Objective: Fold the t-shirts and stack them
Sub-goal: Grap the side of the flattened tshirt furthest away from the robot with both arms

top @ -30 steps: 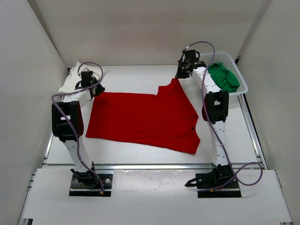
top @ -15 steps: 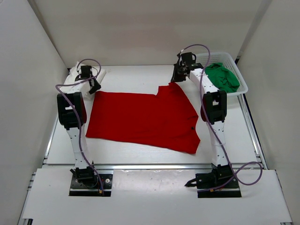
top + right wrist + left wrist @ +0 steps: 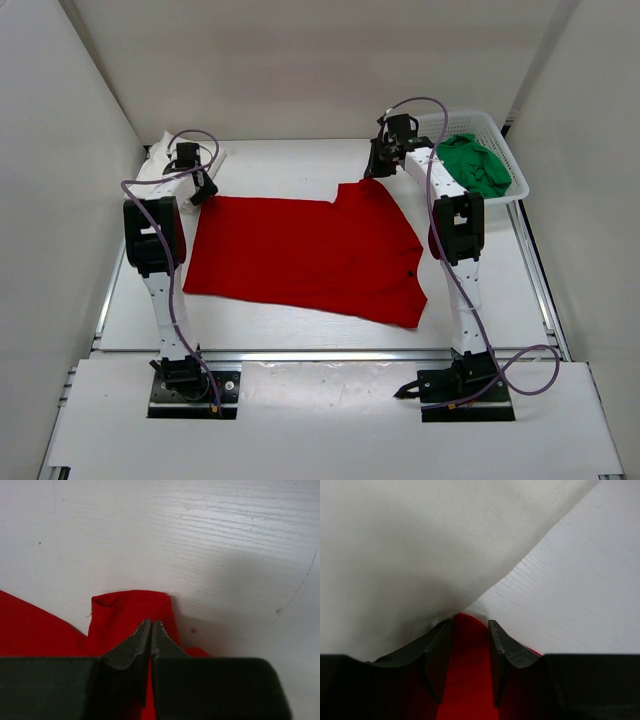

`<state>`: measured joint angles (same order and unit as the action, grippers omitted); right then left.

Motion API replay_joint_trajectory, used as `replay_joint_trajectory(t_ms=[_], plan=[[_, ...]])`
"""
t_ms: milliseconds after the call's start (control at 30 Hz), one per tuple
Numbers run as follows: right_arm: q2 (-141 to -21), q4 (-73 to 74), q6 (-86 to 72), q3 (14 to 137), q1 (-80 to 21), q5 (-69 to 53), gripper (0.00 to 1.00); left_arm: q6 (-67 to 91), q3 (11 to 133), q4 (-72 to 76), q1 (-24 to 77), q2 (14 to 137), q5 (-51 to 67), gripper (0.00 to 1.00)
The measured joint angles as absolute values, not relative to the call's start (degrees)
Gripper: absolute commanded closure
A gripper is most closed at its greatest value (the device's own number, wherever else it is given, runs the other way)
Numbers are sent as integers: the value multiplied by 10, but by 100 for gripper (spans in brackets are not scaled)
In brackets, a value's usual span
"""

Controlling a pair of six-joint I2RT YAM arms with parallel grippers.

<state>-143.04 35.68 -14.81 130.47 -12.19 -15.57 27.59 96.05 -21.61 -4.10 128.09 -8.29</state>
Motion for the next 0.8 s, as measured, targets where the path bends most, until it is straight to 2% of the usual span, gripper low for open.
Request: replay_joint_trajectory(t_ms=[233,333,433,533,567,633,800], plan=[[-1429,355,-148,1305,-120,-166,100,266,969,-237,-38,1280,-100,58],[-1429,356,-148,1305,-118,-169,100,256,983,-253,-36,1281,-105,56],[-1429,356,-148,1305,-118,-171,100,249,997,-263,-35,1283,-110,60],[-1429,356,-147,1305,-118,-172,100,243,1002,-266,-34,1283,-112,71],[-1429,356,-147,1305,-118,-172,100,241,1002,-266,-33,1284,-112,69],[-1429,356,-147,1305,-118,-172,100,237,1004,-267,-33,1289,-111,58],[-1428,356,-147,1305,-118,-177,100,233,1015,-284,-30,1303,-112,57]])
